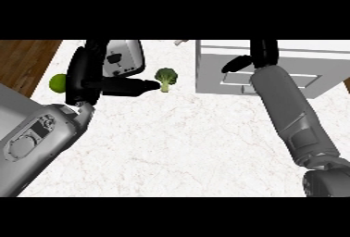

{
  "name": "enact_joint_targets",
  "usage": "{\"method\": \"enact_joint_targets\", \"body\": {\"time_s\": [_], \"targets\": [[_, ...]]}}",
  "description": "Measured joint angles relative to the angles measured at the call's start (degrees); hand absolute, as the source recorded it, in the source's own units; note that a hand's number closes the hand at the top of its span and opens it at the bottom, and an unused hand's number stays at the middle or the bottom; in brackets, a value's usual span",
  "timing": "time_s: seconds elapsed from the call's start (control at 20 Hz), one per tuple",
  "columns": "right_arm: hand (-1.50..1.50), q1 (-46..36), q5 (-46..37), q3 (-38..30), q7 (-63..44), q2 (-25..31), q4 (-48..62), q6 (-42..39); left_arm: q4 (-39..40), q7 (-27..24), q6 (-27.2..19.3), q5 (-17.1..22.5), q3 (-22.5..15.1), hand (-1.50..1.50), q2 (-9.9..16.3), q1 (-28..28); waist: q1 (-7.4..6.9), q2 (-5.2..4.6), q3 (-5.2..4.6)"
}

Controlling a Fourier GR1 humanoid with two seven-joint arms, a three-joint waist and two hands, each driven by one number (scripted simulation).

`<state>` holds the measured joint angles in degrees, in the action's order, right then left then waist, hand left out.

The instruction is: Pick up the can, place it into the drawer and close the drawer

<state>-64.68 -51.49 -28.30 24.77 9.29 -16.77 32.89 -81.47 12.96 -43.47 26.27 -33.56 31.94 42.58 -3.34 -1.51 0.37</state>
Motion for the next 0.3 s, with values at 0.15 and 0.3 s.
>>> {"method": "enact_joint_targets", "body": {"time_s": [0.15,0.3], "targets": [[-1.5,-1.0,4.7,-3.7,1.5,-1.9,-0.5,-2.3,-0.1,-0.3,-0.2,-0.2,0.7,-1.5,0.1,-0.8,0.45,0.14,-0.02],[-1.5,-1.8,8.4,-6.3,3.2,-2.3,-0.7,-5.1,-0.7,-0.7,-0.2,-0.7,1.1,-1.5,0.1,-2.5,0.72,0.26,-0.06]]}}
